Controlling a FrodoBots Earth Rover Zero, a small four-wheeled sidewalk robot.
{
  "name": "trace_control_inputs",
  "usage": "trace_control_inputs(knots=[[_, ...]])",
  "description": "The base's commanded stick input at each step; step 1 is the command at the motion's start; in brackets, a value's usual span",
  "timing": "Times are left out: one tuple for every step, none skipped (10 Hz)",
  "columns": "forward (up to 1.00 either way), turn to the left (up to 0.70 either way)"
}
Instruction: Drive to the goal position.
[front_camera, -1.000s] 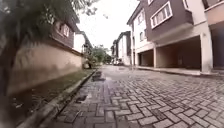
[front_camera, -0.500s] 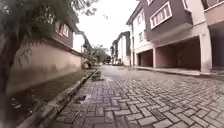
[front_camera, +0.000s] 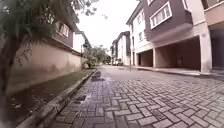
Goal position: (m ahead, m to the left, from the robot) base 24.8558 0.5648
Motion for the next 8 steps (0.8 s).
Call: trace_control_inputs(knots=[[0.5, 0.0], [0.5, 0.0], [0.5, 0.0], [0.5, 0.0], [0.5, 0.0], [0.5, 0.0], [0.5, 0.0], [0.44, 0.0]])
